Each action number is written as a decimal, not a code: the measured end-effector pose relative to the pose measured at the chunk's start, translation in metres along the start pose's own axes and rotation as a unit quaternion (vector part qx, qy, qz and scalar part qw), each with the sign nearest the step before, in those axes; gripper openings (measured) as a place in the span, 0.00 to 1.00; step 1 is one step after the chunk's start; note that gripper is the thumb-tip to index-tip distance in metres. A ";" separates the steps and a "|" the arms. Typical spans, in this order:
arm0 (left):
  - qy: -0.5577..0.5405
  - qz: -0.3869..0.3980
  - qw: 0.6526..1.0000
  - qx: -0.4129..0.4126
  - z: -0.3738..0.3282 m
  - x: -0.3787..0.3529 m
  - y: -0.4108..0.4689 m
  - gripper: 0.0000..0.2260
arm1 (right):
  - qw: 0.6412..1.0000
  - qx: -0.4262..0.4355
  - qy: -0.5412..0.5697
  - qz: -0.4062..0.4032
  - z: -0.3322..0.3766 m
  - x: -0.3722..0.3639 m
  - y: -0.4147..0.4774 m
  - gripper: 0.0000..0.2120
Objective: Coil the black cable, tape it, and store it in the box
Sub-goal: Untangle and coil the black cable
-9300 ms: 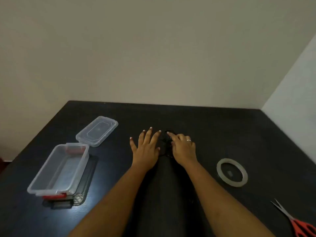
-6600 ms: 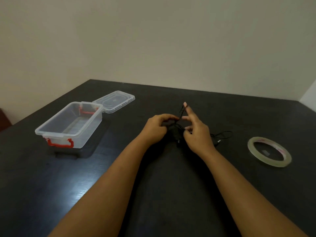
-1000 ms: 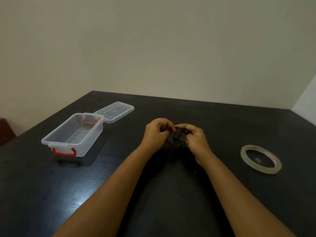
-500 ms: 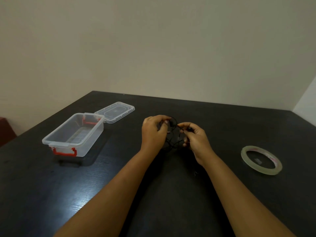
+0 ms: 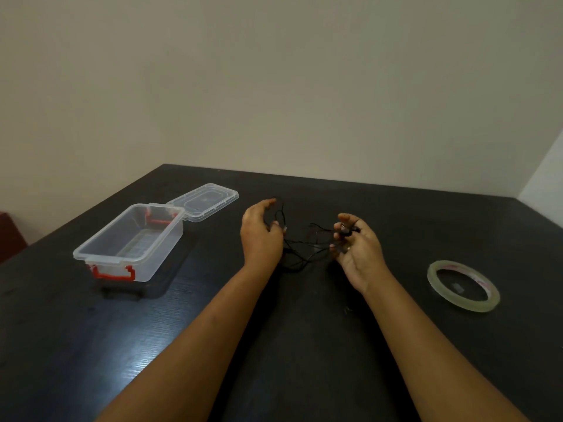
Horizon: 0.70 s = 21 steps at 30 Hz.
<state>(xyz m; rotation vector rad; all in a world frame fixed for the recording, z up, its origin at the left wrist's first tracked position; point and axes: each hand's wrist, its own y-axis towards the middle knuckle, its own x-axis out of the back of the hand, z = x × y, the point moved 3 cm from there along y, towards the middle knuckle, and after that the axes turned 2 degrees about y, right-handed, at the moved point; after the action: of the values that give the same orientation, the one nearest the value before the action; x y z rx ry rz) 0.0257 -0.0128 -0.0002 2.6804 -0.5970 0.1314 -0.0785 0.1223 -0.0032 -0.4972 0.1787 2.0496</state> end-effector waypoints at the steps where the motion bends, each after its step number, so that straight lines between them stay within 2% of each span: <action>1: 0.016 -0.002 1.000 0.020 0.003 0.001 0.001 0.19 | 1.000 0.000 0.028 0.005 0.001 -0.001 -0.001 0.16; 3: 0.078 -0.016 0.997 0.023 0.005 0.005 0.001 0.17 | 0.999 0.001 0.046 0.017 0.002 -0.002 -0.002 0.14; 5: 0.151 -0.036 0.986 -0.059 -0.004 0.009 -0.001 0.14 | 0.999 0.008 0.033 0.035 0.002 -0.005 -0.002 0.12; 6: 0.150 -0.034 0.981 -0.117 -0.009 0.007 -0.002 0.12 | 0.998 0.012 0.031 0.047 0.001 -0.007 -0.002 0.11; 8: 0.109 0.010 0.971 -0.213 -0.025 0.001 -0.010 0.08 | 0.997 0.015 0.036 0.073 0.000 -0.010 -0.003 0.11; 10: 0.081 0.092 0.955 -0.271 -0.036 -0.011 -0.024 0.04 | 0.994 0.011 0.052 0.100 0.002 -0.013 -0.006 0.11; 11: 0.076 0.140 0.950 -0.270 -0.038 -0.017 -0.030 0.05 | 0.991 0.007 0.061 0.115 0.003 -0.014 -0.007 0.12; 13: 0.076 0.216 0.950 -0.212 -0.033 -0.028 -0.037 0.10 | 0.990 0.003 0.059 0.130 0.003 -0.015 -0.009 0.14; 17: 0.090 0.222 0.962 -0.135 -0.018 -0.028 -0.029 0.14 | 0.991 0.022 0.059 0.121 0.005 -0.018 -0.009 0.15; 19: 0.040 0.270 0.958 -0.087 -0.017 -0.026 -0.026 0.14 | 0.988 0.027 0.078 0.129 0.008 -0.019 -0.010 0.17; 21: -0.003 0.338 0.940 -0.040 -0.019 -0.026 -0.029 0.16 | 0.985 0.027 0.082 0.147 0.009 -0.020 -0.013 0.18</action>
<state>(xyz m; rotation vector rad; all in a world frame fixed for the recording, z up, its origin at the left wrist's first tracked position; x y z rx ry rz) 0.0143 0.0288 0.0023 2.2846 -1.4662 0.2738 -0.0614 0.1161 0.0144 -0.6381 0.4271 2.2823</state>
